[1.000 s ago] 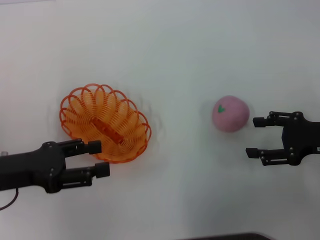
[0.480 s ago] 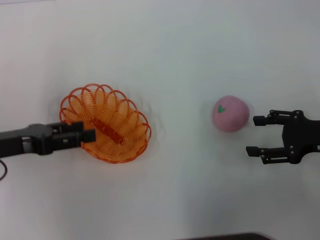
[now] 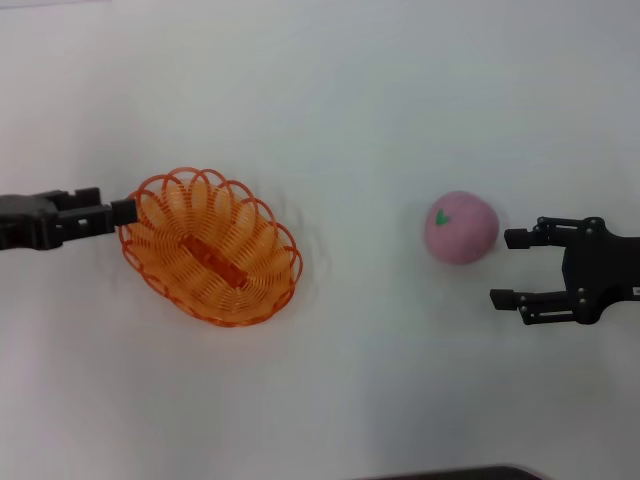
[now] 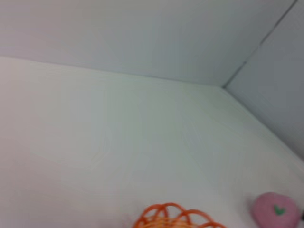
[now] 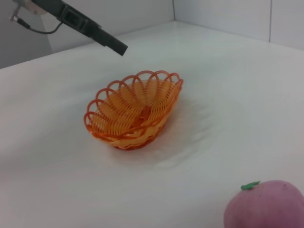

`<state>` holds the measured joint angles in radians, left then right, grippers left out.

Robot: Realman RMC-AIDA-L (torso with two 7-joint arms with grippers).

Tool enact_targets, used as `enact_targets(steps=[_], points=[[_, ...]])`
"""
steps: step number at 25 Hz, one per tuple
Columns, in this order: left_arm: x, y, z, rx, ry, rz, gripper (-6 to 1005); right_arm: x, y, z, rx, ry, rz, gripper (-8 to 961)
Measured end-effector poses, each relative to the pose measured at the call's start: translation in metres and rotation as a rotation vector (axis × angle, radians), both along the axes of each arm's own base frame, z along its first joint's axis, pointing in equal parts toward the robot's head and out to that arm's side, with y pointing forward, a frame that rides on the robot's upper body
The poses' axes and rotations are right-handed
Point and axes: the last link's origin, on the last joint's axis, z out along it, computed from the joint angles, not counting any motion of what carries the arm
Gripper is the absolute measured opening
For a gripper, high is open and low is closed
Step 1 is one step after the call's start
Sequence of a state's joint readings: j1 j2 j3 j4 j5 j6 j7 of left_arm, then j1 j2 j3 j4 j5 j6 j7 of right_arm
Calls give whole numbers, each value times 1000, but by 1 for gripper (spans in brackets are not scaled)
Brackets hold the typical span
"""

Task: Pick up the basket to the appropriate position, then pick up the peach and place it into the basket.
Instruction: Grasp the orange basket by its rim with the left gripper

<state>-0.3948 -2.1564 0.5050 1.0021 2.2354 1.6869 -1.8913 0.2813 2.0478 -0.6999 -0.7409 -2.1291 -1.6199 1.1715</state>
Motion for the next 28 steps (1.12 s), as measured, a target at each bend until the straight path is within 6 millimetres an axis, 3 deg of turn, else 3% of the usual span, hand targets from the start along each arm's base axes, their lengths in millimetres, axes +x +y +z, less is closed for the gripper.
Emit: enact_targets(steps=[6, 14, 28], points=[[3, 20, 5, 15, 176, 44, 777, -1, 2, 0, -2, 2, -2, 851], [25, 41, -1, -5, 355, 49, 776, -2, 4, 1, -4, 3, -12, 851], [63, 58, -24, -128, 569, -15, 777, -1, 4, 3, -2, -6, -22, 851]])
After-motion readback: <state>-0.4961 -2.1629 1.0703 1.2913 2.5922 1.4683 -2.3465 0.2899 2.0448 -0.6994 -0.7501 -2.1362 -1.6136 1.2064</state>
